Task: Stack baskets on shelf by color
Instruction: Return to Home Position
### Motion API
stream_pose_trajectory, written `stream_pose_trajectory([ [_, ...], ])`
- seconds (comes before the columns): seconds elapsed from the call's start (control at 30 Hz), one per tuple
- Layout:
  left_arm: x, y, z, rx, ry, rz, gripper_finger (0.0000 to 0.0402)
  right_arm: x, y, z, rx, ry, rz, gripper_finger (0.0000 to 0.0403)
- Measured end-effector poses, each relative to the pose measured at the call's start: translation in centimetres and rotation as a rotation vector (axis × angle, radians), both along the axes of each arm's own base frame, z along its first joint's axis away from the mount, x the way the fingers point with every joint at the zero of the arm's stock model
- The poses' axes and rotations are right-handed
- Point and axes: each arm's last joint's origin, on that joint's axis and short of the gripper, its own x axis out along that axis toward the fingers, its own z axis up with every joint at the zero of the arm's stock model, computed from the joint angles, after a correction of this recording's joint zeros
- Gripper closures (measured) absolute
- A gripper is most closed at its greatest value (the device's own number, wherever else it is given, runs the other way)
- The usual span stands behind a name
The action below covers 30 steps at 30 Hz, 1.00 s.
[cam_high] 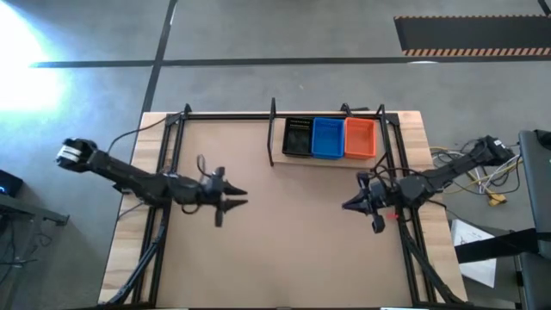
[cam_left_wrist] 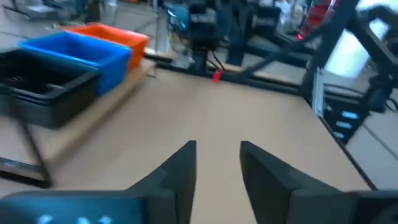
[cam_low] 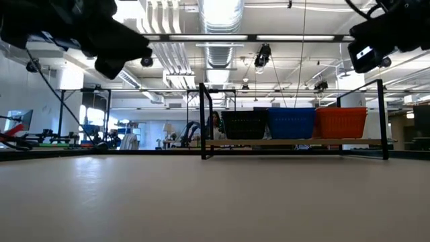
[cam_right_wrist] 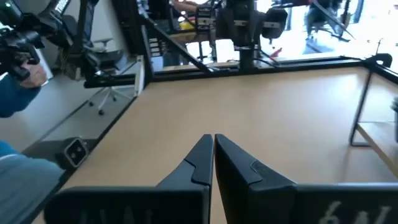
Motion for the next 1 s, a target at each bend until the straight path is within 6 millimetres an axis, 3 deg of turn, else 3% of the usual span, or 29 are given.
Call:
stream_pose_trajectory([
  [0.17, -3.3, 2.8, -0.1, -0.011, -0.063, 0.063, 0.0344, -0.9, -1.0, -0.6, 0.041, -0.042, -0.024, 0.0394],
  [0.33, -6.3, 4.4, -1.7, -0.026, -0.109, 0.072, 0.0394, -1.6, -1.3, -1.6, 0.047, -0.069, -0.023, 0.0394],
  [0.53, -8.4, 5.1, -4.4, -0.050, -0.163, 0.091, 0.0397, -2.3, -1.6, -2.2, 0.071, -0.132, -0.027, 0.0394],
  [0.8, -10.0, 5.1, -4.1, 0.015, -0.225, 0.088, 0.0396, -3.1, -1.9, -2.4, 0.103, -0.214, -0.025, 0.0394],
  [1.0, -9.6, 5.1, -4.7, 0.031, -0.157, 0.083, 0.0396, -3.8, -2.1, -2.0, 0.070, -0.277, -0.014, 0.0394],
])
